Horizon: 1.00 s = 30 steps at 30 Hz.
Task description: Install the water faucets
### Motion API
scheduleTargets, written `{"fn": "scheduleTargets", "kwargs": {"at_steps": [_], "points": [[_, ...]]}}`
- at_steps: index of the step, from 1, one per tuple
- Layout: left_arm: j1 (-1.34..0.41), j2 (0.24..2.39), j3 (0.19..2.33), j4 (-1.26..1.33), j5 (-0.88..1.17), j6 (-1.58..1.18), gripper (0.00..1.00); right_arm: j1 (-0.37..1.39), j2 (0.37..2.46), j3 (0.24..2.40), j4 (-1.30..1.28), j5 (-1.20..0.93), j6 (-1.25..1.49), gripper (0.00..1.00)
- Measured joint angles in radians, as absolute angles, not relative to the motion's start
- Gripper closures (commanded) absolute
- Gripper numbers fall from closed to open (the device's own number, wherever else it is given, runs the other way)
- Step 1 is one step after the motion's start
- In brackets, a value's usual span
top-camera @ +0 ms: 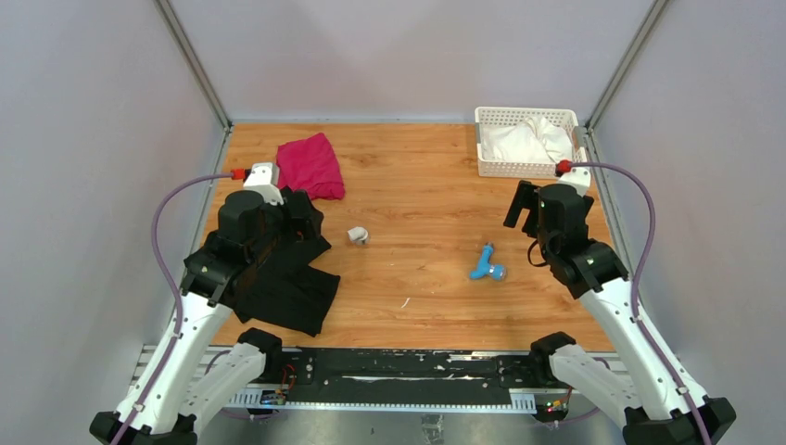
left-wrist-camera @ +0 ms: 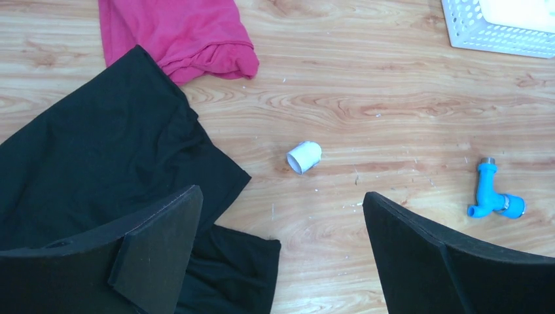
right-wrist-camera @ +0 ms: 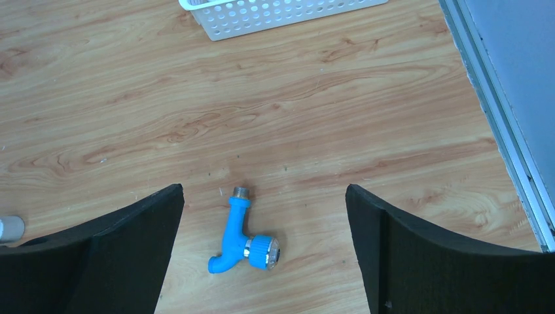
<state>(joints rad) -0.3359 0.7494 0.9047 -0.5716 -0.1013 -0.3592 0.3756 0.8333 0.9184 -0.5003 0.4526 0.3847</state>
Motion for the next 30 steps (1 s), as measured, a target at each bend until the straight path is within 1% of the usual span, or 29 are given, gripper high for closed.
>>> {"fn": "scheduleTargets", "kwargs": {"at_steps": [17, 23, 27, 30], "points": [[-0.336, 0.744, 0.897, -0.577, -0.116, -0.353, 0.00, 0.376, 0.814, 0.898, -0.494, 0.445, 0.385, 0.01], [-0.336, 0.763, 0.866, -0.577, -0.081, -0.340, 0.00, 0.376, 0.815, 0.892, -0.493, 0.411, 0.379, 0.01], [-0.336, 0.825, 0.847, -0.566, -0.054, -0.332, 0.00, 0.376, 0.805, 0.881, -0.490, 0.381, 0.373, 0.01], [-0.348, 0.925, 0.849, -0.546, -0.039, -0.319, 0.00, 0.376, 0.802, 0.875, -0.484, 0.356, 0.373, 0.01]]}}
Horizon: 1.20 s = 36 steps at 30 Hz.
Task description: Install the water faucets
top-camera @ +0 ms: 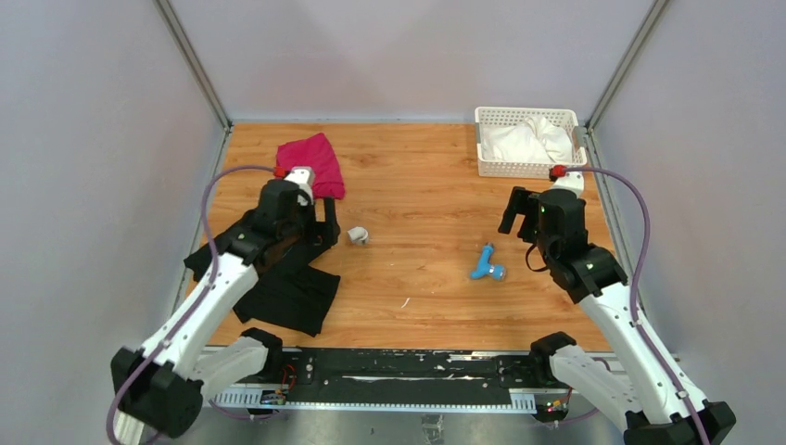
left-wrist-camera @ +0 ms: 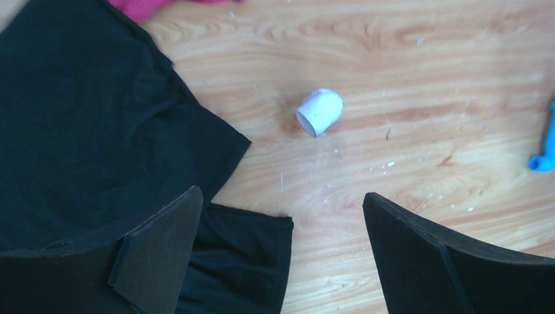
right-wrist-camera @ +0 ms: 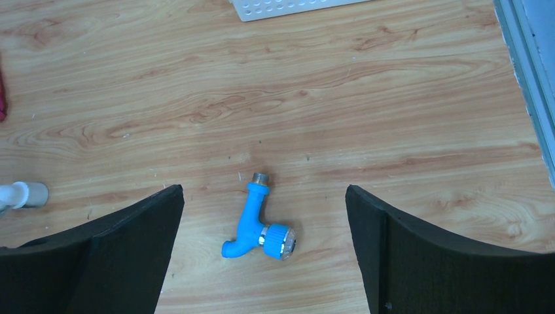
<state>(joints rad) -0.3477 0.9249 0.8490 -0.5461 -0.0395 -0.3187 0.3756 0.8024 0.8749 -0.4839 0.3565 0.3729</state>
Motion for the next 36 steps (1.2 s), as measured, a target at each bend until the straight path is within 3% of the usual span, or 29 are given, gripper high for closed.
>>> {"fn": "scheduleTargets", "kwargs": {"at_steps": [10, 20, 30, 36], "points": [[-0.447, 1.415, 1.110, -0.594, -0.021, -0.206, 0.00, 0.376, 0.783, 0.873, -0.482, 0.339, 0.374, 0.01], [-0.461, 1.728, 1.279, -0.635, 0.007, -0.150, 0.03, 0.376, 0.754, 0.855, -0.492, 0.341, 0.375, 0.01], [-0.543, 1.813, 1.283, -0.685, 0.003, -0.144, 0.22, 0.376, 0.778, 0.851, -0.494, 0.341, 0.375, 0.01], [-0.559, 1.840, 1.296, -0.685, 0.019, -0.175, 0.27, 0.376, 0.781, 0.850, -0.494, 0.343, 0.375, 0.01]]}}
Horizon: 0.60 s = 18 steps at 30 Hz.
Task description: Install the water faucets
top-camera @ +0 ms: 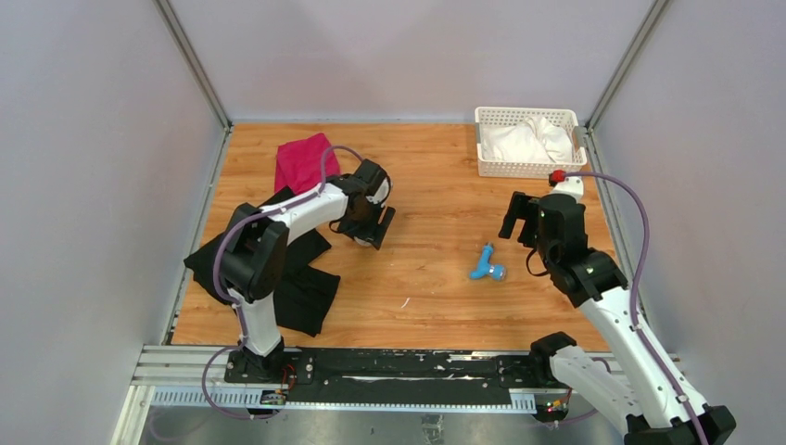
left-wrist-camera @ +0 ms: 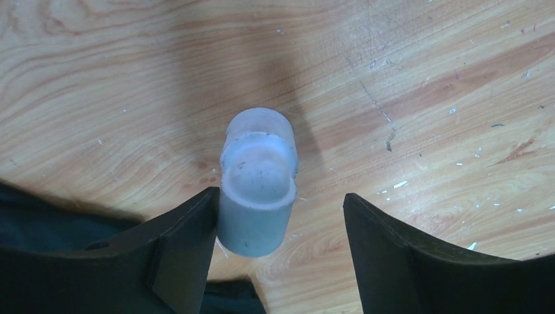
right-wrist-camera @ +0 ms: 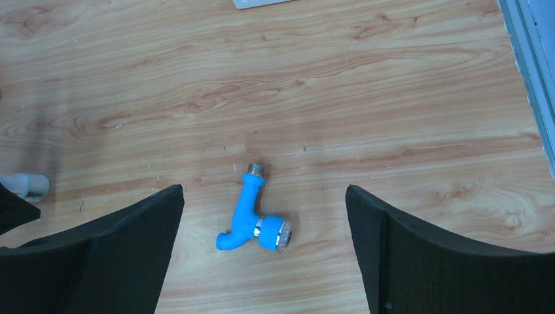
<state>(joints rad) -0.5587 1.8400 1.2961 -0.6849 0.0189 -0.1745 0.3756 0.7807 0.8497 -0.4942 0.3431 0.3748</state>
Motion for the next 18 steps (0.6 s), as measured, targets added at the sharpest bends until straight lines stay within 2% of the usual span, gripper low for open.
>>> {"fn": "scheduleTargets", "kwargs": {"at_steps": [11, 15, 18], "points": [[-0.559, 1.885, 1.341, -0.688, 0.025, -0.252, 0.39, 0.376, 0.778, 0.836, -0.497, 0.349, 0.374, 0.02], [-0.559, 1.899, 1.351, -0.689, 0.023, -0.267, 0.51, 0.376, 0.790, 0.836, -0.497, 0.348, 0.373, 0.02], [-0.559, 1.920, 1.372, -0.691, 0.025, -0.265, 0.69, 0.376, 0.822, 0.837, -0.497, 0.311, 0.350, 0.02]]}}
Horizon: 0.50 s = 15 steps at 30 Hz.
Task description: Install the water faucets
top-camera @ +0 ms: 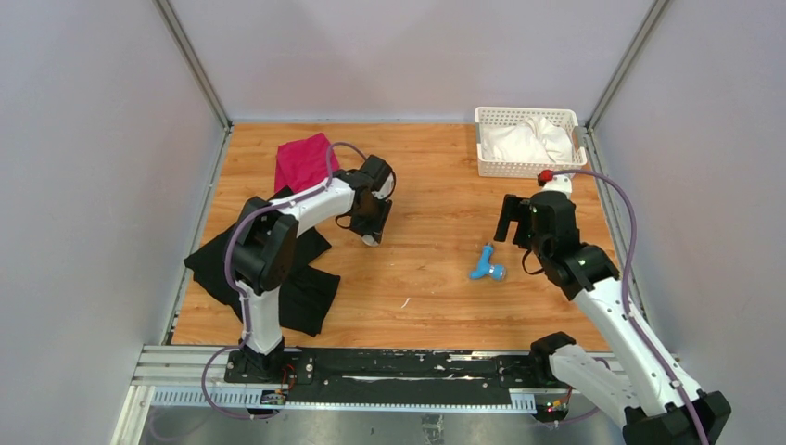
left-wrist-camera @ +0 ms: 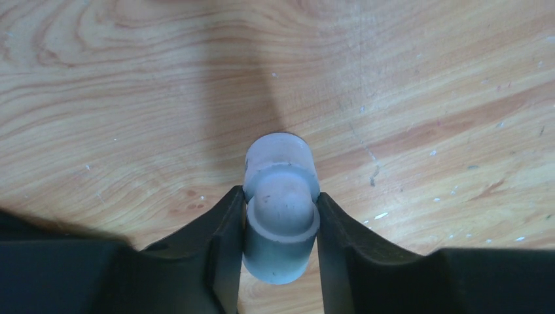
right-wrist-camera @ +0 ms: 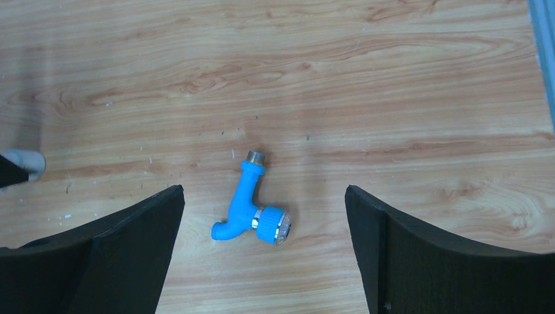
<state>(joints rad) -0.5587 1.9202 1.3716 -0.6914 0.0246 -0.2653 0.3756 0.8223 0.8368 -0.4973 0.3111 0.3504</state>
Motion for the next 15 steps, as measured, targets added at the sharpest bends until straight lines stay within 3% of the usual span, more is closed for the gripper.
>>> {"fn": "scheduleTargets", "kwargs": {"at_steps": [5, 15], "points": [[-0.559, 1.940, 1.401, -0.691, 0.036, -0.270, 0.99, 0.376, 0.910, 0.844, -0.531, 0.265, 0.356, 0.07], [-0.559, 1.852, 1.318, -0.621, 0.123, -0.379, 1.00, 0.511, 1.023, 0.812, -0.641, 0.265, 0.670, 0.09]]}}
